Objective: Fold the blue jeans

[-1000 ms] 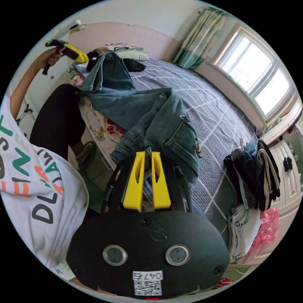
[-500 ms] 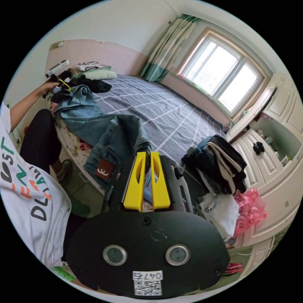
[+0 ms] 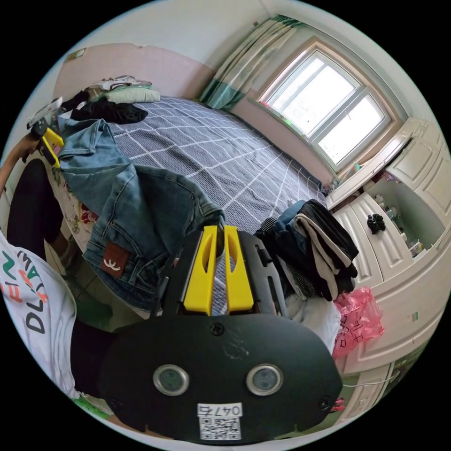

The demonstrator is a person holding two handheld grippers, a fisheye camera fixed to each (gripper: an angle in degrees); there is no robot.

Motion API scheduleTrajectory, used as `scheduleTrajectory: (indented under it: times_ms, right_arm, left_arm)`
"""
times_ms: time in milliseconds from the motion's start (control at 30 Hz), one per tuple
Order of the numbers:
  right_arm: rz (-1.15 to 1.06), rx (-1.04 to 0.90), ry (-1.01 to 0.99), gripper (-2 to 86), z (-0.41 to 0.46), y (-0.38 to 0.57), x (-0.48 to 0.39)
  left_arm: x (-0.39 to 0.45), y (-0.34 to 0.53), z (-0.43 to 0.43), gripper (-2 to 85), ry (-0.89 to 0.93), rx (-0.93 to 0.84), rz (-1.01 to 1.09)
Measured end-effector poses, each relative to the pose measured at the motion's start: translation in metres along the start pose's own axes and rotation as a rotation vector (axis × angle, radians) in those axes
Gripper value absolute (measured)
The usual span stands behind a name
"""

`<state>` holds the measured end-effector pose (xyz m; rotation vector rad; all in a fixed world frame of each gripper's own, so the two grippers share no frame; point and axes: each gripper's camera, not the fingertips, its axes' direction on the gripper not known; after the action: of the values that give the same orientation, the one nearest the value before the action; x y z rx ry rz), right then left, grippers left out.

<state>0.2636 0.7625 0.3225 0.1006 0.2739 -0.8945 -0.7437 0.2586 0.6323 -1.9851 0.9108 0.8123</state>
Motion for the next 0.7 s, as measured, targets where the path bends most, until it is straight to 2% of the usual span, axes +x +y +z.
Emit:
scheduleTrajectory:
  times_ms: [67, 133, 167, 300, 367, 433, 500, 533, 633, 700]
  right_arm:
    - [0.002, 0.003, -0.004, 0.6, 0.001, -0.005, -0.001]
    - [0.000, 0.005, -0.004, 0.5, 0.002, -0.010, -0.003]
    - [-0.005, 0.006, -0.003, 0.5, 0.002, -0.013, -0.004]
    - [-0.009, 0.007, -0.011, 0.5, 0.003, -0.028, -0.005]
    - [-0.007, 0.017, -0.004, 0.4, 0.001, -0.036, -0.004]
    - [-0.023, 0.033, 0.038, 0.4, -0.004, -0.048, -0.002]
    - [-0.048, 0.039, 0.092, 0.4, -0.007, -0.072, 0.009]
    - [-0.052, 0.039, 0.099, 0.3, -0.006, -0.079, 0.013]
    - [-0.049, 0.034, 0.116, 0.3, 0.011, -0.119, 0.034]
    - [-0.046, -0.038, 0.166, 0.4, 0.043, -0.151, 0.047]
  left_arm:
    - [-0.010, -0.002, 0.003, 17.1, 0.029, 0.019, -0.023]
    - [-0.032, 0.001, -0.001, 7.9, 0.022, 0.049, -0.063]
    - [-0.037, 0.003, -0.003, 7.0, 0.002, 0.060, -0.061]
    - [-0.092, 0.012, -0.007, 4.3, 0.176, 0.102, -0.084]
    - [-0.125, 0.016, -0.011, 4.1, 0.342, 0.178, -0.134]
    - [-0.185, 0.024, -0.023, 3.7, 0.660, 0.386, -0.275]
    - [-0.233, 0.027, -0.028, 3.5, 0.812, 0.522, -0.409]
    - [-0.261, 0.025, -0.032, 3.4, 0.819, 0.571, -0.489]
    - [-0.309, 0.002, -0.032, 3.3, 0.708, 0.564, -0.599]
    - [-0.326, -0.016, -0.027, 3.5, 0.677, 0.578, -0.630]
